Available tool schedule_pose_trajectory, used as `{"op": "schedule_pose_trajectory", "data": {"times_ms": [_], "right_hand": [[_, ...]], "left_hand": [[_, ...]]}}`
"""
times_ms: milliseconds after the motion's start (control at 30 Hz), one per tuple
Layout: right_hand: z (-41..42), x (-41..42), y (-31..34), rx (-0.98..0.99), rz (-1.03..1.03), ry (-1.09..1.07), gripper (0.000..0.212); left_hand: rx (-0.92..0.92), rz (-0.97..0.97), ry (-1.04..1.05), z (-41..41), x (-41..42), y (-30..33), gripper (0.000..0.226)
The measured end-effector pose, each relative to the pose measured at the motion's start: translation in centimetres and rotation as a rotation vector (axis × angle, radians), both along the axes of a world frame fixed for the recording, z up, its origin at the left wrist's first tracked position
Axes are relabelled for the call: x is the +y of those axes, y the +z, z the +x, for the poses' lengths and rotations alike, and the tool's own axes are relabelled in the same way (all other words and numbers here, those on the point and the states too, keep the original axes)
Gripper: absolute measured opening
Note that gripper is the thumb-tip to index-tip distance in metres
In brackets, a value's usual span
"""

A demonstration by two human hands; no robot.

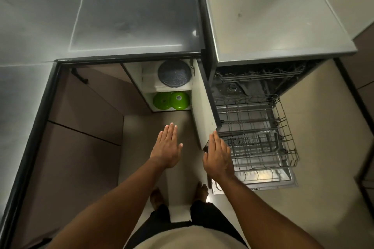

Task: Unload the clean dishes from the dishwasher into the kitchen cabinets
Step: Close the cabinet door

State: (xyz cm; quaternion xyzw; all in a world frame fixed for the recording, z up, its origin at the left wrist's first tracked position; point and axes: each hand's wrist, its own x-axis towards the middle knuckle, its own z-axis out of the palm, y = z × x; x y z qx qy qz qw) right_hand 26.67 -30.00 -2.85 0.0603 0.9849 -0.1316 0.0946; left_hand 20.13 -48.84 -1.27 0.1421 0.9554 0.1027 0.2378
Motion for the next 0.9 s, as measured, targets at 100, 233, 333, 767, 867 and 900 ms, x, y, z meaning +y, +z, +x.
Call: {"op": "schedule_pose_trajectory", "data": {"times_ms": [100, 233, 333, 767, 867, 900], "right_hand": [[-0.1, 2.1, 0.9, 0.042, -0.005, 0.004, 0.071], [-1.2, 4.5, 1.5, 0.098, -0.061, 0.019, 0.068], [-2.8, 5.6, 1.9, 0.109, -0.108, -0.015, 0.062], [-14.8, 10.6, 4.5, 0.022, -0.030, 0.033, 0.051], [-17.2, 11.0, 5.3, -0.021, 0.002, 0.161, 0.053], [-18.4, 11.3, 5.0, -0.033, 0.015, 0.225, 0.055]], "left_hand": [[0.039, 0.013, -0.059, -1.4, 2.2, 1.3, 0.073], [0.083, 0.071, -0.128, -3.5, 5.2, 2.6, 0.075], [0.067, 0.090, -0.152, -5.3, 6.6, 2.8, 0.074], [-0.322, 0.418, 0.189, -6.6, 11.7, 0.9, 0.082], [-0.342, 0.410, 0.244, -7.2, 13.2, 1.4, 0.088], [-0.355, 0.401, 0.258, -7.8, 13.9, 1.3, 0.087]]}}
